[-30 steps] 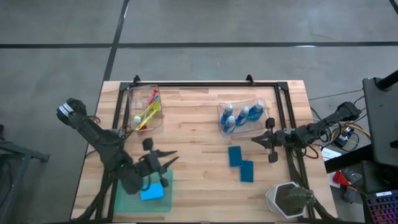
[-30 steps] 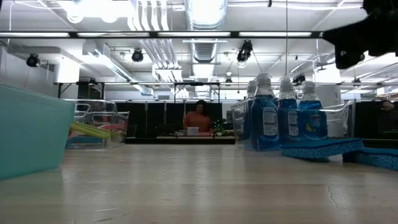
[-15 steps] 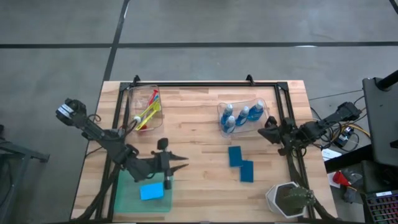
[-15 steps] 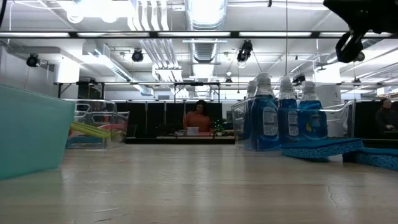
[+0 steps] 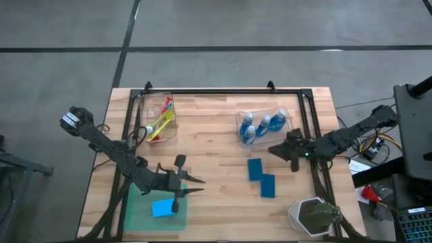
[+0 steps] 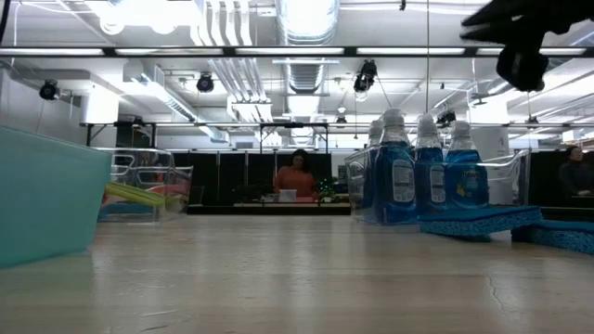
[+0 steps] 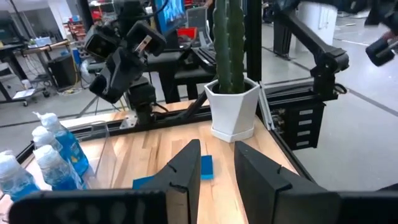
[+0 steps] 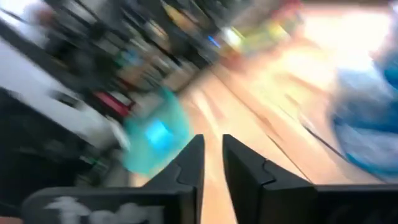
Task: Pick & Place Kitchen Sink Supplies
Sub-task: Stack the blue sponge on top of the blue sponge in the green bin
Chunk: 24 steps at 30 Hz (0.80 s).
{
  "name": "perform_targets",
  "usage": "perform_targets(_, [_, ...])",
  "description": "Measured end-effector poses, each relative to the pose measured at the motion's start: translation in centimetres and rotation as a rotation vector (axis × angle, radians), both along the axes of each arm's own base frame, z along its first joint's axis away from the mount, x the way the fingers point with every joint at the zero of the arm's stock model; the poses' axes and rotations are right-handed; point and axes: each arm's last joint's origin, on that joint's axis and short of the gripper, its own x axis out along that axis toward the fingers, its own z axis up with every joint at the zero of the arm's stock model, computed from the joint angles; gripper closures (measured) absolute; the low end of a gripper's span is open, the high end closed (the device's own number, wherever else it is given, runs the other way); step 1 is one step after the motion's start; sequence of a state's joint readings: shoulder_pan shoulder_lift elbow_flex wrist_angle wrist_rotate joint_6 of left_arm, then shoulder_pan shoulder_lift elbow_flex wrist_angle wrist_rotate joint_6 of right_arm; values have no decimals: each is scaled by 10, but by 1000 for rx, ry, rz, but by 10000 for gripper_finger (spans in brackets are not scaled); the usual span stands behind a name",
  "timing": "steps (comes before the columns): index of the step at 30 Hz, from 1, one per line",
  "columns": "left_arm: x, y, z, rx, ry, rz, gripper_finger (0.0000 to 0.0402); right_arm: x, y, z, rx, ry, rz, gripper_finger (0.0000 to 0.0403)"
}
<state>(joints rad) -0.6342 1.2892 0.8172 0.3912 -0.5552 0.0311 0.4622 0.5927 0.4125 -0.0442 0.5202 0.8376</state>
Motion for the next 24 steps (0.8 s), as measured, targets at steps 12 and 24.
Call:
perform_targets(12, [0, 0, -1, 1, 7, 0, 309, 40, 20, 32, 82, 646, -150, 261])
perform_targets(24, [-1, -1, -2, 0, 11, -3, 309, 86, 25, -12, 110, 944, -193, 271])
